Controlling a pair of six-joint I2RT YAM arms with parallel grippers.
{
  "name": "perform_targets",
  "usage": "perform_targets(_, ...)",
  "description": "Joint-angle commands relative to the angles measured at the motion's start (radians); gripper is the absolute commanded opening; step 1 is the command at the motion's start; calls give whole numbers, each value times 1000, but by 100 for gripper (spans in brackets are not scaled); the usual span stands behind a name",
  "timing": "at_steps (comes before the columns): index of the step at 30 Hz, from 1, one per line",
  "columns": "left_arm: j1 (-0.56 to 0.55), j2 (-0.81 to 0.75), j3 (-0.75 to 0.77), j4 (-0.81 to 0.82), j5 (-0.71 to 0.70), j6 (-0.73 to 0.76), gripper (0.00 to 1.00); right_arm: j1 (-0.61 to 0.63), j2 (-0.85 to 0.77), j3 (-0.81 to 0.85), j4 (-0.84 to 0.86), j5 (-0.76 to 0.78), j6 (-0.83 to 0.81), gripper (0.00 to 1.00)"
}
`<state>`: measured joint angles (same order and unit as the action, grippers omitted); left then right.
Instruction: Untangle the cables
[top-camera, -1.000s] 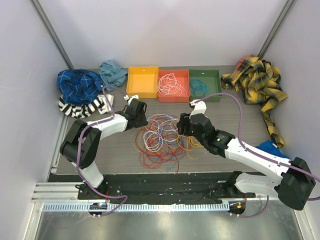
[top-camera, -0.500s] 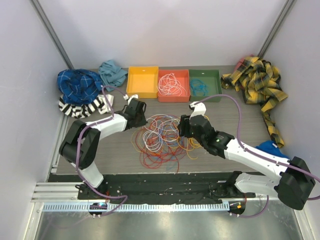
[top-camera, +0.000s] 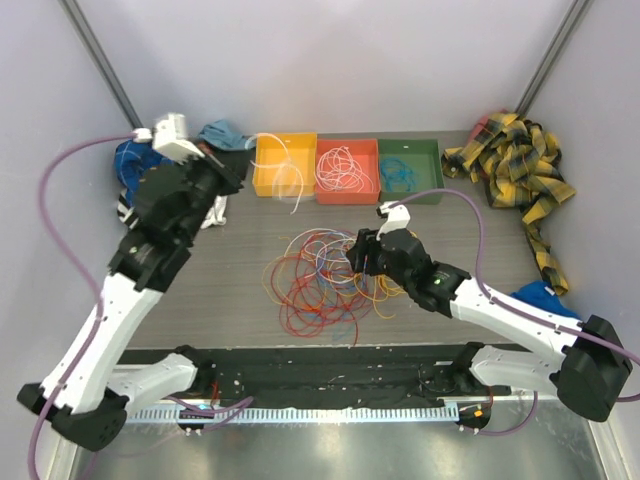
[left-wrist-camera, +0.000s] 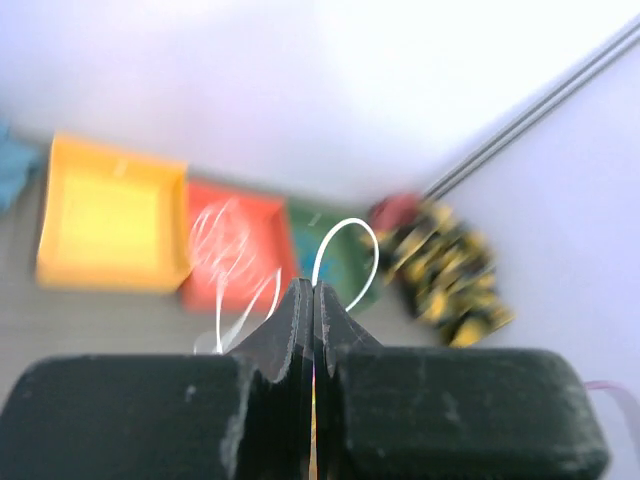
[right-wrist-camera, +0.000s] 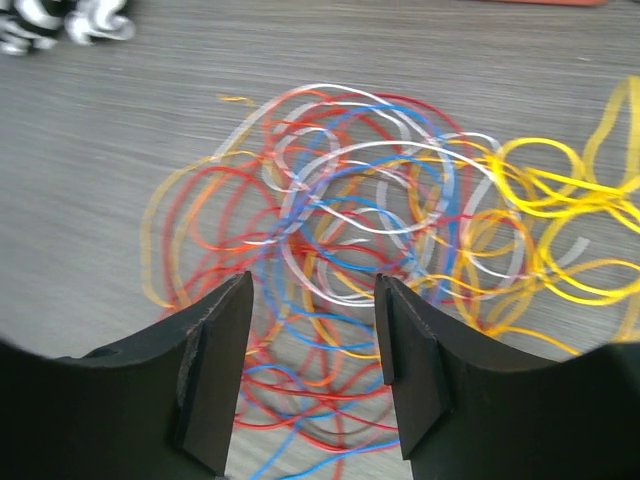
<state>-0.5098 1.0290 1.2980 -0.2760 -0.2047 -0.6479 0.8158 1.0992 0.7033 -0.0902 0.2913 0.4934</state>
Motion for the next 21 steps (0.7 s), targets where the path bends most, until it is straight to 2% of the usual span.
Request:
perform_targets(1,2,16,111,-86,74,47,0,9,-51,41,182,-125,43,63)
perform_targets(5,1,57,225,-120,148,34,0,32,-64,62,323,-139,30,70)
perform_targets(8,-7,80,268,-150,177,40,0,42,-65,48,421,-120,24,72)
perform_targets(11,-9,105,288,-180,198,51,0,42,-99,91,385,-69,14,72)
perform_targets(15,-10,103,264,-187,199,53,0,42,-130,142,383,-106,-35,71)
perform_targets(21,-30,111,230,-189,251,45,0,42,-82,238,388,-66,-76,72)
